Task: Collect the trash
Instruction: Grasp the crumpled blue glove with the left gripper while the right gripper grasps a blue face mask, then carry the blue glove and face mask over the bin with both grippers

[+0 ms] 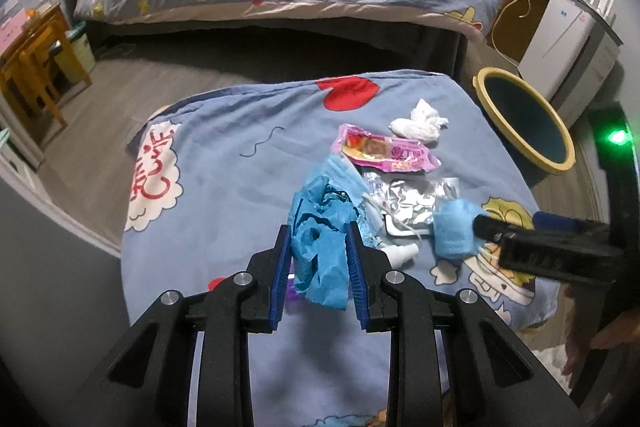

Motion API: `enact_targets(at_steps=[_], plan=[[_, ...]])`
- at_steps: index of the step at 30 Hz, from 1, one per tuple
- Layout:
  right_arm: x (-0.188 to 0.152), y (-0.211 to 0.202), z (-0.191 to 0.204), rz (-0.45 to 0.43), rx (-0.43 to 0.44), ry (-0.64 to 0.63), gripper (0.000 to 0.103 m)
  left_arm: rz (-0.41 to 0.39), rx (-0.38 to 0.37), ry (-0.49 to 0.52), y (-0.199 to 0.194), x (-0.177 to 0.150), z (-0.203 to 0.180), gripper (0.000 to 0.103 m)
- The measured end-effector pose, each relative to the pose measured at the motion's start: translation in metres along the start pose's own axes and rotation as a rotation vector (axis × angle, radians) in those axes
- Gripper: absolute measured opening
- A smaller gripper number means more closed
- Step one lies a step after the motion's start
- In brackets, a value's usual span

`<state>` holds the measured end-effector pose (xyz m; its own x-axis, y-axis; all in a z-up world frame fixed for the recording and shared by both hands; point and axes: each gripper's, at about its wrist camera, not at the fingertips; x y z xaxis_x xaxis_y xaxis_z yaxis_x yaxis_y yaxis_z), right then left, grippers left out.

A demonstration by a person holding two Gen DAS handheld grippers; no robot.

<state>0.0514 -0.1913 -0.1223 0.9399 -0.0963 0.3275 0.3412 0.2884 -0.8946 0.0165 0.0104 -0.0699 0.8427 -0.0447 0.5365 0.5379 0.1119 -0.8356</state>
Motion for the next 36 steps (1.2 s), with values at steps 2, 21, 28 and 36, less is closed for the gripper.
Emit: enact_targets(at_steps=[2,21,28,36], plan=[[0.000,0.009,0.004,0.023,0.001,-0.017,0.089,0.006,-0.005,-0.001,0.003,0.001,-0.001,0.029],[0.004,0.011,0.016,0.051,0.064,-0.061,0.023,0.009,-0.029,0.012,0.013,0.006,-0.009,0.029],[0.015,-0.023,0.015,-0.025,0.133,-0.019,0.023,0.008,-0.031,0.001,0.012,0.007,-0.009,0.029],[0.046,-0.082,0.016,-0.165,0.205,-0.035,0.023,-0.016,-0.041,0.004,0.006,0.010,-0.011,0.029]])
Point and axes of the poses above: each gripper's, at about its wrist camera, not at the fingertips, and y roughly the way its jaws point, z to its left, x to its top, and after that the axes turned 12 degrees about x, right-handed
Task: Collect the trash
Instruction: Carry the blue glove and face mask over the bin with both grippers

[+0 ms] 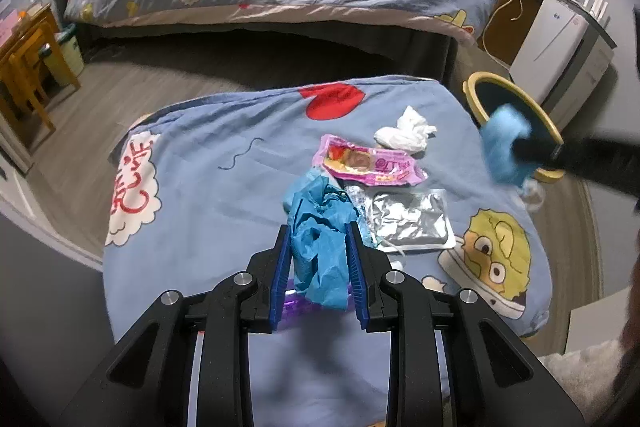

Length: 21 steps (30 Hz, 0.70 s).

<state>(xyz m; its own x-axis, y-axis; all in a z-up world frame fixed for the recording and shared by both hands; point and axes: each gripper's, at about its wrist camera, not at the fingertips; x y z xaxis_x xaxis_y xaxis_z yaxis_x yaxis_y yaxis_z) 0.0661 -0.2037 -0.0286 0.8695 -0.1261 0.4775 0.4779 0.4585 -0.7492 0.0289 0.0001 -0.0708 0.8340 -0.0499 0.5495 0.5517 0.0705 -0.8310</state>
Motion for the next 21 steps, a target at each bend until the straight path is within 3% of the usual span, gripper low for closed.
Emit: enact_targets(at_steps=[5,13,21], plan=[[0.034,-0.033,-0.004,-0.075,0.002,-0.042,0.023,-0.030,-0.014,0.012,-0.008,0.006,-0.004,0.029],[0.072,-0.048,-0.034,-0.145,-0.134,-0.117,0.023,-0.035,-0.022,0.058,-0.002,0.015,-0.028,0.029],[0.086,-0.030,-0.082,-0.115,-0.146,-0.061,0.023,-0.033,-0.077,0.103,0.003,0.029,-0.069,0.029]])
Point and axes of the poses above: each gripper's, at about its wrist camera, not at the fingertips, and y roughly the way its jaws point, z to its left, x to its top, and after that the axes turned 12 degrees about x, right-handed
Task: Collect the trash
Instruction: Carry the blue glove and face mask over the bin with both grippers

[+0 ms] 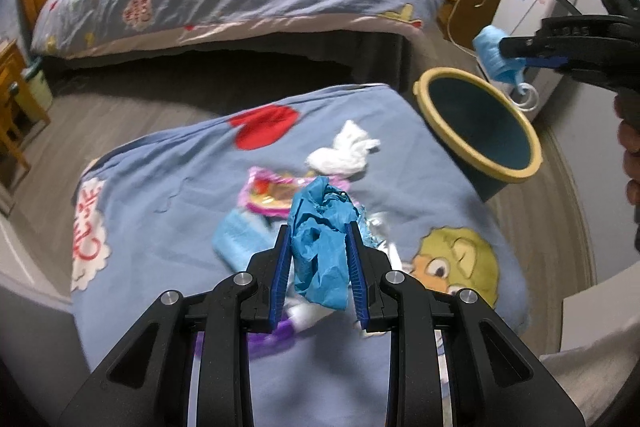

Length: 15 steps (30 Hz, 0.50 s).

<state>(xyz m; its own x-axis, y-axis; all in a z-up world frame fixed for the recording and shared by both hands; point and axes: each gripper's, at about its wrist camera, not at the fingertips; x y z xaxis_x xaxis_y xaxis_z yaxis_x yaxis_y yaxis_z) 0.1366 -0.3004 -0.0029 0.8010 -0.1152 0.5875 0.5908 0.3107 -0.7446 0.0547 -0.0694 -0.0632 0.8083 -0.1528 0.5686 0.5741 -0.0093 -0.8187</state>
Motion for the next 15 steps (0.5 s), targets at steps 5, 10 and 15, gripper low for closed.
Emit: enact_targets(at_steps=[5,10,15], plan=[[0.002,0.001,-0.020,-0.002,-0.019,0.011,0.023,0.001,-0.047,0.030,0.008,0.025,-0.029,0.029],[0.004,-0.007,-0.054,-0.022,-0.051,0.067,0.023,-0.045,-0.074,0.079,0.010,0.062,-0.060,0.029],[0.004,-0.010,-0.091,-0.036,-0.091,0.106,0.023,-0.083,-0.096,0.147,0.015,0.089,-0.095,0.029]])
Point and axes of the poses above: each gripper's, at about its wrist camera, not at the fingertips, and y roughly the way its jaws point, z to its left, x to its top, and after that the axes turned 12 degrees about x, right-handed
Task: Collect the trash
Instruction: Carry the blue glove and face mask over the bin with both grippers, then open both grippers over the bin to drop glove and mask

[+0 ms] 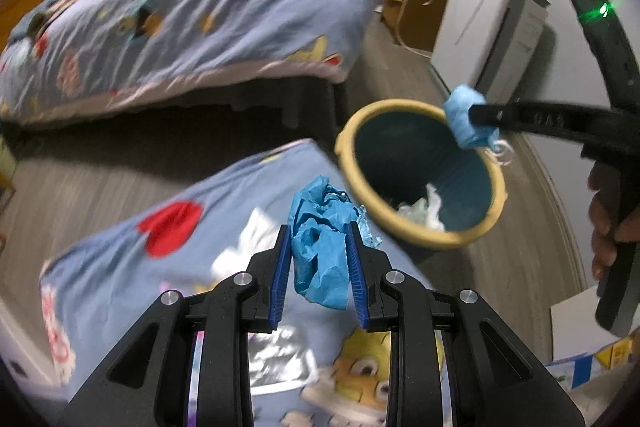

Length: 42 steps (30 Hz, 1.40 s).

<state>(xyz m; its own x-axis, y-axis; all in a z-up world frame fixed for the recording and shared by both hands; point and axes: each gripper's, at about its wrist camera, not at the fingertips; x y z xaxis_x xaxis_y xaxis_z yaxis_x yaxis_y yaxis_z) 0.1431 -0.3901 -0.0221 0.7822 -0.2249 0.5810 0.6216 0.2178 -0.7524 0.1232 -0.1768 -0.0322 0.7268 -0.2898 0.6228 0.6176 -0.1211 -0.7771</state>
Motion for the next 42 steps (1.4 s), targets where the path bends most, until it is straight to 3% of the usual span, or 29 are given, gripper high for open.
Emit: enact_targets(at_steps=[7,10,15,26,38,39,42], plan=[[0.000,0.016,-0.052,0.027,-0.041,0.142,0.023,0.002,-0.072,0.022,0.026,0.029,-0.026,0.029],[-0.001,0.023,-0.061,0.039,-0.016,0.200,0.023,0.013,-0.086,0.043,0.043,0.038,-0.038,0.029],[-0.001,0.038,-0.064,0.076,-0.054,0.203,0.023,0.033,-0.108,0.095,0.064,0.039,-0.061,0.029],[0.002,0.048,-0.083,0.049,-0.083,0.264,0.023,0.013,-0.123,0.208,0.091,0.039,-0.104,0.029],[0.007,0.041,-0.091,-0.010,-0.090,0.287,0.024,-0.017,-0.119,0.224,0.089,0.042,-0.111,0.039],[0.007,0.041,-0.090,-0.011,-0.090,0.285,0.025,-0.018,-0.117,0.220,0.089,0.041,-0.109,0.039],[0.007,0.038,-0.088,-0.017,-0.092,0.279,0.039,-0.013,-0.116,0.202,0.089,0.039,-0.103,0.041]])
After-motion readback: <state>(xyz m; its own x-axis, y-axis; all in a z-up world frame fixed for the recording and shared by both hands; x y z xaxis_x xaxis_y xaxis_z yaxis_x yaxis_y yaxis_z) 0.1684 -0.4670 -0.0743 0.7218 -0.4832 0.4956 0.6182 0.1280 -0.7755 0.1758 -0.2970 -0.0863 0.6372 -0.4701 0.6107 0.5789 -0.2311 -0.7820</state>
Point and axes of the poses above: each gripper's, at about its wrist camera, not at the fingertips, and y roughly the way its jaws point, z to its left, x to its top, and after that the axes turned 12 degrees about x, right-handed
